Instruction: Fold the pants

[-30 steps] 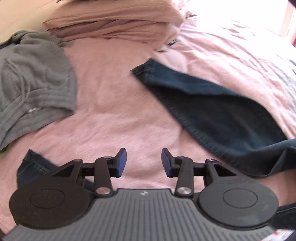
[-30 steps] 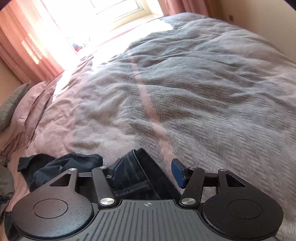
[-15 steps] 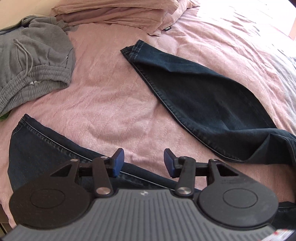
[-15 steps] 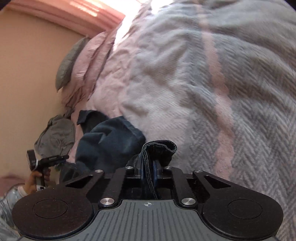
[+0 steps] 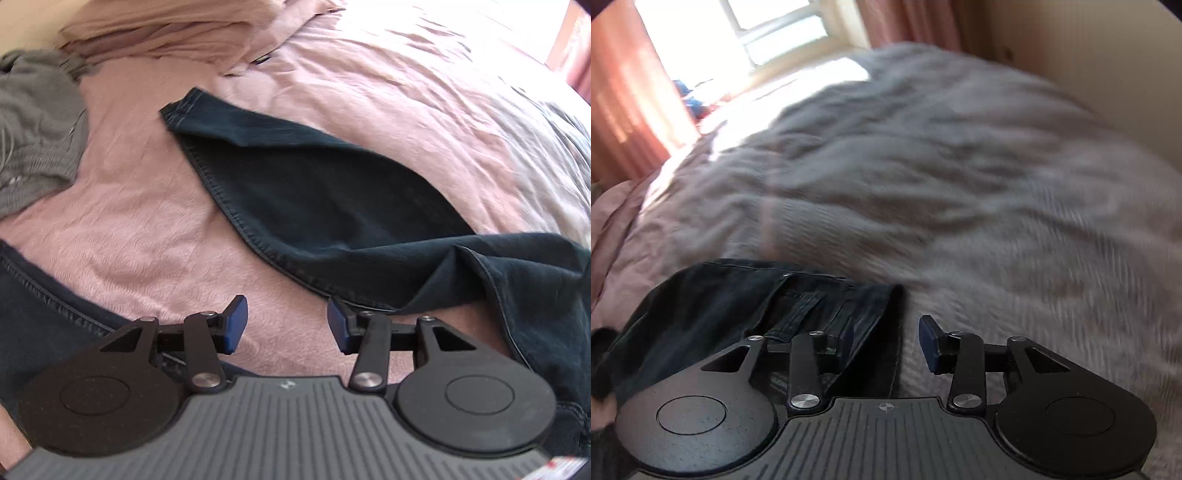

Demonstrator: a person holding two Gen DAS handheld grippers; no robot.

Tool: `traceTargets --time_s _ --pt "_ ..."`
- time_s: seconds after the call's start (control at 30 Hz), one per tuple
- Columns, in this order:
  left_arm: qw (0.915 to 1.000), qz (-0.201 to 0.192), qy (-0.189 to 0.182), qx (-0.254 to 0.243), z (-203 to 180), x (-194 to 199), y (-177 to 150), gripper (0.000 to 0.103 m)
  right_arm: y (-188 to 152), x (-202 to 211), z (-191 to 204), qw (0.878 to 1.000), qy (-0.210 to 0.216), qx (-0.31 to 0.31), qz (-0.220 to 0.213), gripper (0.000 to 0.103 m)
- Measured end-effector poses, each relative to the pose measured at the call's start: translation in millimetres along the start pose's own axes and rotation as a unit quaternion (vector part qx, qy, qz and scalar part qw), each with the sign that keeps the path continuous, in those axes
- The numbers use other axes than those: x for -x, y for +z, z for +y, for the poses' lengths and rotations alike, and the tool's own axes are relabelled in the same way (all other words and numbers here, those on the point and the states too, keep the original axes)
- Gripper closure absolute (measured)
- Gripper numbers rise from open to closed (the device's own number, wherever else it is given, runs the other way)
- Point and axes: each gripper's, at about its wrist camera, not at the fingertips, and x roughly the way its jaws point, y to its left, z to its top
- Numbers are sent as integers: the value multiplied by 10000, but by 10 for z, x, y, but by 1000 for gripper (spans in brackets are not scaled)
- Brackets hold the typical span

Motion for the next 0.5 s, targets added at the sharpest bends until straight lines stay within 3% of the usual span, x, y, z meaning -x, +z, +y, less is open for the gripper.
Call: traceTargets --time_s 0.07,0.17,0.4,0.5 --pt "9999 -62 -26 -148 -5 21 1 56 5 118 -293 9930 647 -979 -106 65" --pt "10000 -57 20 -14 101 7 33 56 -46 286 -364 9866 910 -1329 -246 58" --pt "9991 -387 12 166 539 -232 390 53 -182 349 -401 9873 262 -1558 -173 57" --pt "9983 -545 146 -149 696 -483 569 48 -244 381 -306 9849 57 -1711 -240 57"
